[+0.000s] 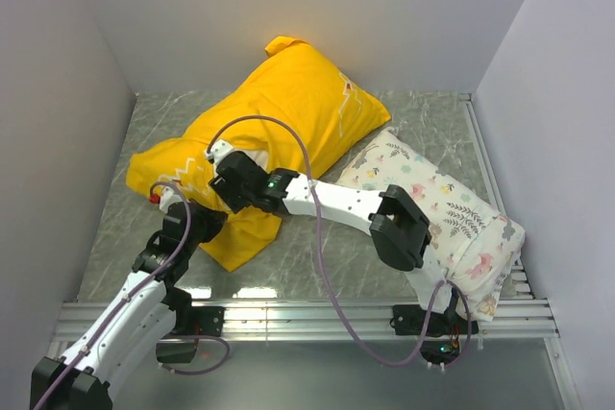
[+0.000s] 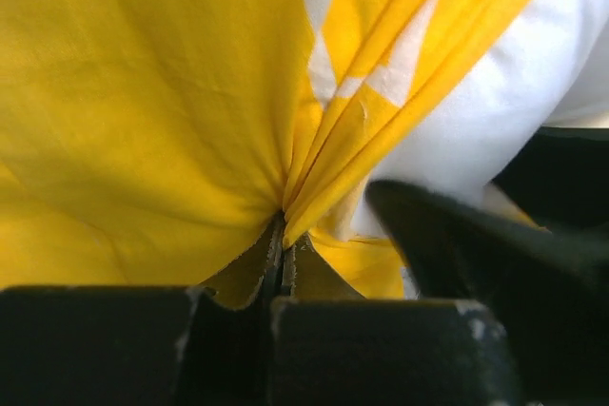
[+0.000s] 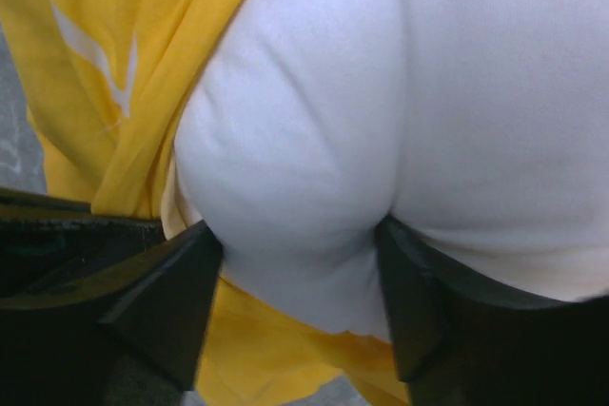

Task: Remove the pillowcase from the pillow

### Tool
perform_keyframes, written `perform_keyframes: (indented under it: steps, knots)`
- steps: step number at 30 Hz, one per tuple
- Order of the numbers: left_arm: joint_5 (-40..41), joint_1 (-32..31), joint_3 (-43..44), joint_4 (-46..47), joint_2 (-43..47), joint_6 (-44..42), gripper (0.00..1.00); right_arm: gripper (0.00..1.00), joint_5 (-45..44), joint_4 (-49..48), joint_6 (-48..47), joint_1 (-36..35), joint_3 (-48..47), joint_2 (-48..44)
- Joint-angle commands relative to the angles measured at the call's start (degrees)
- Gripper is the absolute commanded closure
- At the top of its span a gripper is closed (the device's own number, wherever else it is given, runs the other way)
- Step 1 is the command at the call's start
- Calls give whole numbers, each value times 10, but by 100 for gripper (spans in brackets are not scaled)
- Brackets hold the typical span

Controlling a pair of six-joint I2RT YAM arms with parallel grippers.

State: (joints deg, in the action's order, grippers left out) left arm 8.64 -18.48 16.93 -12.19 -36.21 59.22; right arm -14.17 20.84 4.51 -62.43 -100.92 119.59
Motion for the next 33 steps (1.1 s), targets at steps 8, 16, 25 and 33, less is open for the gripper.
perform_keyframes:
  steps: [8, 16, 25, 33]
  knots:
    - [-6, -2, 28, -78, -17, -33, 99, 100, 28, 160, 22, 70, -239, 99]
    - [-12, -5, 25, -80, -55, -32, 100, 100, 138, 127, 150, 218, -307, 36]
    - [7, -11, 25, -89, -90, -20, 99, 100, 180, 52, 202, 266, -268, -40]
    - [32, -12, 7, -112, -98, 19, 100, 100, 198, 41, 218, 286, -298, -71]
